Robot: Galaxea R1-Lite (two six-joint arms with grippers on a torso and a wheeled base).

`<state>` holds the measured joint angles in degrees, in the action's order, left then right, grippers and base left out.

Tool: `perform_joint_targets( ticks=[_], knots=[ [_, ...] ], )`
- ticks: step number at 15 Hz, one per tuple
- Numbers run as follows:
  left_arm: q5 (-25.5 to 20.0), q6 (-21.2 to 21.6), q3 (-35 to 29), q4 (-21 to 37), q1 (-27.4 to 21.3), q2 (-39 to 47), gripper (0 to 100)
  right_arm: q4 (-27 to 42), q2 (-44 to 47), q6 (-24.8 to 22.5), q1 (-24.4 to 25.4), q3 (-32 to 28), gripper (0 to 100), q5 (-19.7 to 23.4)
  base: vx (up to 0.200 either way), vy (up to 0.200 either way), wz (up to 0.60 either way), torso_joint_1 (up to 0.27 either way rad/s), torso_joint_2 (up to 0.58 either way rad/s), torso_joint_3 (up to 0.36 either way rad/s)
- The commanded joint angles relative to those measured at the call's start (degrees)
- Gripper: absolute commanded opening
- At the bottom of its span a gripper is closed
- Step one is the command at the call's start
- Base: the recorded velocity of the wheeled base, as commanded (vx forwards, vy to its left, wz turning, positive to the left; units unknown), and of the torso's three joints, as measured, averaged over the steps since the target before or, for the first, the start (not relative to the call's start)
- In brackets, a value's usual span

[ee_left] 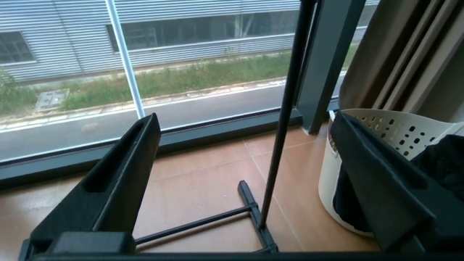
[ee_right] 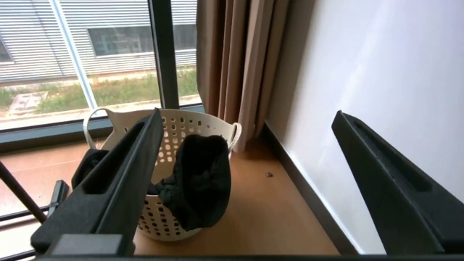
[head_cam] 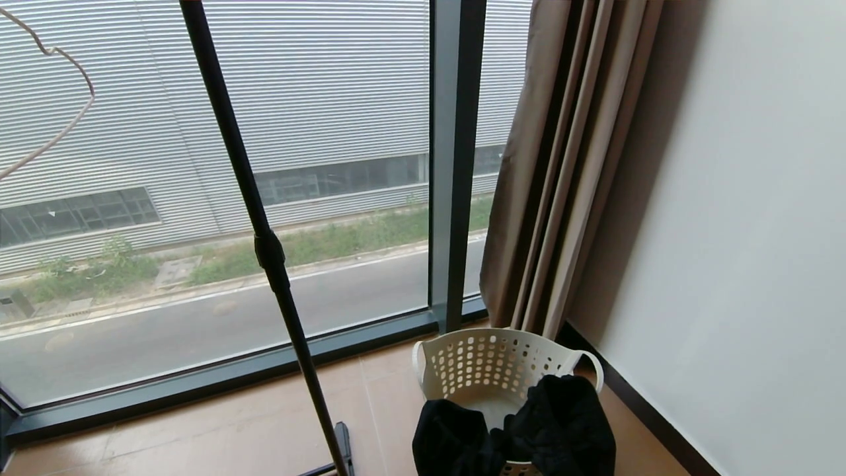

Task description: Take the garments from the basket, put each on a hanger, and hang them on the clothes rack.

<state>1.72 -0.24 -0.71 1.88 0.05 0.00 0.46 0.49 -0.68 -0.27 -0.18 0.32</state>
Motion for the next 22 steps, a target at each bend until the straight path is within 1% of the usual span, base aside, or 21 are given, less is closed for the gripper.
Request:
perform_joint_targets(
  ticks=[1,6,22],
  knots=[
    [0.04,-0.02,0.00,0.06,-0.05,0.09,100,-0.02,-0.05,-0.02,-0.08,0.01,100,0.03,0.000,0.000,0.00,0.000,0.00,0.000],
    [-0.05,-0.20,-0.17,0.41,-0.14,0.09,100,-0.20,-0.05,0.51,-0.08,0.09,100,-0.14,0.000,0.000,0.00,0.000,0.00,-0.044],
    [-0.05,-0.20,-0.17,0.50,-0.05,0.62,100,-0.20,-0.05,0.33,-0.08,0.09,100,-0.14,0.000,0.000,0.00,0.003,0.00,-0.194]
  ],
)
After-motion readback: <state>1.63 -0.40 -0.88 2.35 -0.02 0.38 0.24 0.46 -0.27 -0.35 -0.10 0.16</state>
